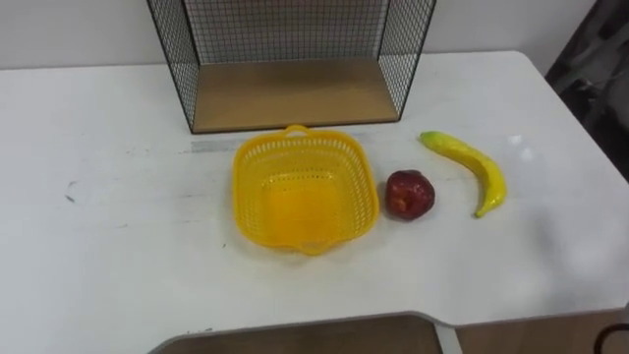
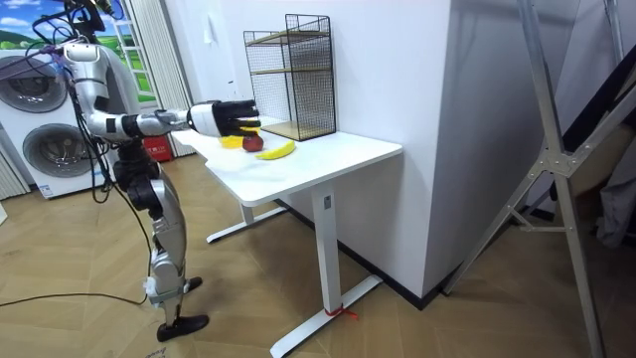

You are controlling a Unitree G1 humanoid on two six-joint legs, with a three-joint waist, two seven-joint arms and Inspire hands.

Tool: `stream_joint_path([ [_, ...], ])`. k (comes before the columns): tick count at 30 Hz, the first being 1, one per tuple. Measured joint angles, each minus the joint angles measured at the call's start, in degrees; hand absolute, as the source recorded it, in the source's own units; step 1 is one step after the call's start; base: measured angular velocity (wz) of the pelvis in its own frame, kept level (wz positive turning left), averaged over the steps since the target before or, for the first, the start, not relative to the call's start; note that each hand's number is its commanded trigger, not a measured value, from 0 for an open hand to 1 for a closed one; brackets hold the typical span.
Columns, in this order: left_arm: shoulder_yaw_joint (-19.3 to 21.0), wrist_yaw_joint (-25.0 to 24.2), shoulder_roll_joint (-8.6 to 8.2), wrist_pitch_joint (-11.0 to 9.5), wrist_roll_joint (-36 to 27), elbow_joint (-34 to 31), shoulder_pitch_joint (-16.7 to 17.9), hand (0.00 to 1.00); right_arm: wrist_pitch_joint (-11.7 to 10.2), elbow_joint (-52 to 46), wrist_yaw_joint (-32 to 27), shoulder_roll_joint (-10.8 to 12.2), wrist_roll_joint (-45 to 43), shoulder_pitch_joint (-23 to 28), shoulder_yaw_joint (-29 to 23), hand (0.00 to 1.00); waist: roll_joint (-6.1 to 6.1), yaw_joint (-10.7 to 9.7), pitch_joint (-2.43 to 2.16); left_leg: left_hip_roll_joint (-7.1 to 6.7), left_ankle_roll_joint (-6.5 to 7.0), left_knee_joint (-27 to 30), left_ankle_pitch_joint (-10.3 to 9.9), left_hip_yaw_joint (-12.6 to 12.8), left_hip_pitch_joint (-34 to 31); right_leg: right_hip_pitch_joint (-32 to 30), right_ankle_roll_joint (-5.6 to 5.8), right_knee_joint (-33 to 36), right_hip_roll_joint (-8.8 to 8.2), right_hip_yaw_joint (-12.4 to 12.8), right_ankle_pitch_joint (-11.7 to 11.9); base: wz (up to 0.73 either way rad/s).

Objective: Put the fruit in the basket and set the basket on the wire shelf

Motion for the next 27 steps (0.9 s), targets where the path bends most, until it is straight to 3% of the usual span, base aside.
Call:
stream_joint_path([
  [6,-1.45,0.00,0.01,-0.06,0.00,-0.05,-0.03,0.00,0.50,-1.21,9.69,-0.54,-0.50,-0.17,2.57,0.00,-0.63,0.64,0.03,0.00,0.03,0.04,0.02,0.00,0.22,-0.07,0.01,-0.06,0.01,0.19,-0.01,0.00],
  [11,-2.28,0.00,0.02,-0.13,-0.02,-0.05,-0.07,0.00,0.52,-1.19,14.07,-1.28,-1.00,-0.21,4.05,0.00,-1.24,1.32,0.30,-0.01,0.03,0.04,0.02,-0.18,-0.10,0.02,0.01,-0.21,0.02,-0.04,0.00,0.01],
  [18,-3.17,-0.04,0.02,-0.21,0.01,0.03,-0.14,0.00,0.58,-1.08,19.51,-3.13,-3.30,-2.66,8.23,0.00,-1.34,1.82,0.29,-0.01,0.03,0.05,0.02,-0.28,0.09,0.83,0.00,-0.48,0.03,-0.80,0.01,0.04],
  [27,-4.74,-0.44,0.09,0.05,0.19,0.17,-0.39,0.00,1.83,3.61,26.74,-3.31,-10.92,-4.14,11.26,0.00,-1.34,3.26,0.18,-0.01,0.03,0.28,0.02,-1.57,-0.06,0.93,-0.09,-0.51,0.05,-1.63,0.10,0.06],
])
